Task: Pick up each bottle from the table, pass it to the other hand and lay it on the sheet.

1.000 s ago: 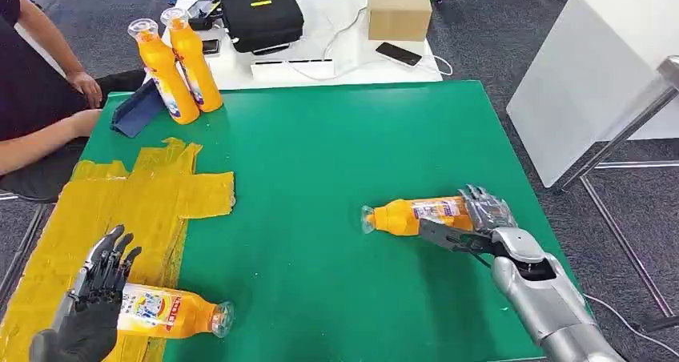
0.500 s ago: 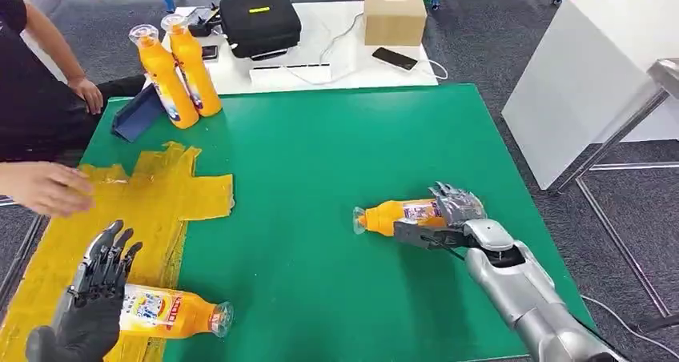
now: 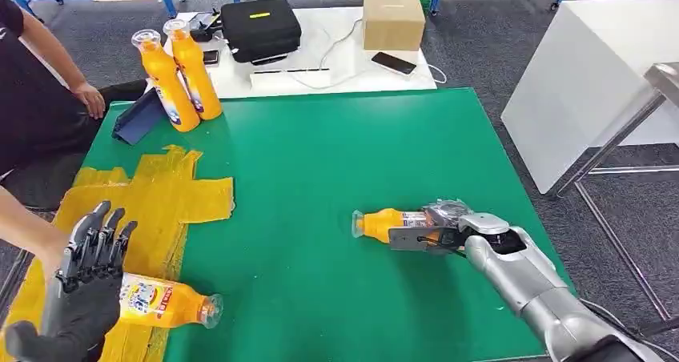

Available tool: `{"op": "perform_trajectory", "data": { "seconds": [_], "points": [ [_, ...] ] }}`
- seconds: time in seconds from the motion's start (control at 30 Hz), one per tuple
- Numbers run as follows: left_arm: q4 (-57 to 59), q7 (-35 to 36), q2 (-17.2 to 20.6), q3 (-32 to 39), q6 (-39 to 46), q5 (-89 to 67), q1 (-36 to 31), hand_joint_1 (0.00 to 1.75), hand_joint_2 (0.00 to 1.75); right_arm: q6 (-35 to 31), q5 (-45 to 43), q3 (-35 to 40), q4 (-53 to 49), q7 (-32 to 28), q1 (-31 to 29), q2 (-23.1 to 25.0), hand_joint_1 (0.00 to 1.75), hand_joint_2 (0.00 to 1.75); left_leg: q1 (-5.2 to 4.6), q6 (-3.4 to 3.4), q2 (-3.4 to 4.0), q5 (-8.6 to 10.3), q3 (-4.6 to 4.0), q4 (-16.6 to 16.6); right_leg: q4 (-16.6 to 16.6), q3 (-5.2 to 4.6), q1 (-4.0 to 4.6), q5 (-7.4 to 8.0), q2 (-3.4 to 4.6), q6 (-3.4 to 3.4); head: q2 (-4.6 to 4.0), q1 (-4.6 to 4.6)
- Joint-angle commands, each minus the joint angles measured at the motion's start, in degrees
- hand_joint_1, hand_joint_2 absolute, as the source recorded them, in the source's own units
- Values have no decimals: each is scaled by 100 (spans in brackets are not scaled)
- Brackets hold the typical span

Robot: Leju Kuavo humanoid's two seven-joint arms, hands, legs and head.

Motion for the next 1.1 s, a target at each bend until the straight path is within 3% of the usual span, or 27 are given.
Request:
{"op": "perform_trajectory", "data": {
  "seconds": [0.03, 0.13, 0.17, 0.23, 0.27, 0.37, 0.43, 0.6, 0.83, 1.1],
  "points": [
    [553, 25, 116, -232, 36, 13, -303, 0, 0, -49, -274, 110, -282, 501, 859, -464, 175, 175, 6, -2, -48, 22, -41, -10, -22, -16, 6, 9, -64, 0, 0, 0],
    [105, 148, -91, -33, 343, -228, 177, 0, 0, -1559, -682, -990, -858, 597, 865, 288, 175, 175, 8, 1, -46, 24, -54, -16, -36, -22, 8, 14, -68, 1, 0, 2],
    [-39, 175, -172, -2, 377, -252, 320, 0, 0, -1699, -759, -1149, -1219, 561, 892, 409, 175, 175, 4, 4, -18, 4, -35, -3, -17, -12, 4, -4, -33, 13, 0, 0],
    [-202, 303, -359, -7, 555, -126, 561, 0, 0, -1996, -1865, -1738, -2235, 134, 1198, 808, 175, 175, 4, 2, 4, 5, -68, -5, -14, -39, 4, 3, -17, 11, 0, 2],
    [-210, 293, -360, -25, 566, -134, 580, 0, 175, -1968, -1884, -1725, -2324, 199, 1213, 801, 175, 175, 5, 0, 39, 0, -96, -1, -5, -25, 5, 8, 16, 10, 0, 2],
    [-120, 277, -392, -86, 660, -197, 762, 0, 175, -2131, -2300, -1772, -2914, -4, 1598, 744, 175, 175, -2, 9, 12, 1, -97, -3, -5, -17, 1, 6, -12, 0, 0, 7],
    [-108, 458, -446, -163, 843, -33, 706, 0, 175, -2230, -2459, -1605, -3151, -387, 1576, 921, 175, 175, -2, 9, -4, 1, -109, -3, -7, -26, 2, 3, -25, 1, 0, 0],
    [-80, 451, -558, -268, 1269, -206, 713, 0, 175, -2361, -2605, -1082, -3587, -532, 1699, 1094, 175, 175, 2, 10, -23, 4, -146, -1, -9, -51, 4, 1, -47, 4, 0, 0],
    [120, 625, -631, -733, 1585, 121, 693, 0, 175, -2399, -2617, 149, -3539, -473, 1160, 1502, 175, 175, -1, 13, -13, 8, -167, -3, -6, -77, 0, 5, -38, 6, 0, 2],
    [105, 617, -416, -1278, 1671, 701, 673, 0, 175, -2355, -2741, 1002, -3248, -409, 865, 1667, 175, 175, 0, 12, -16, 7, -163, -6, -9, -72, 1, 4, -41, 4, 0, 0]
  ]
}}
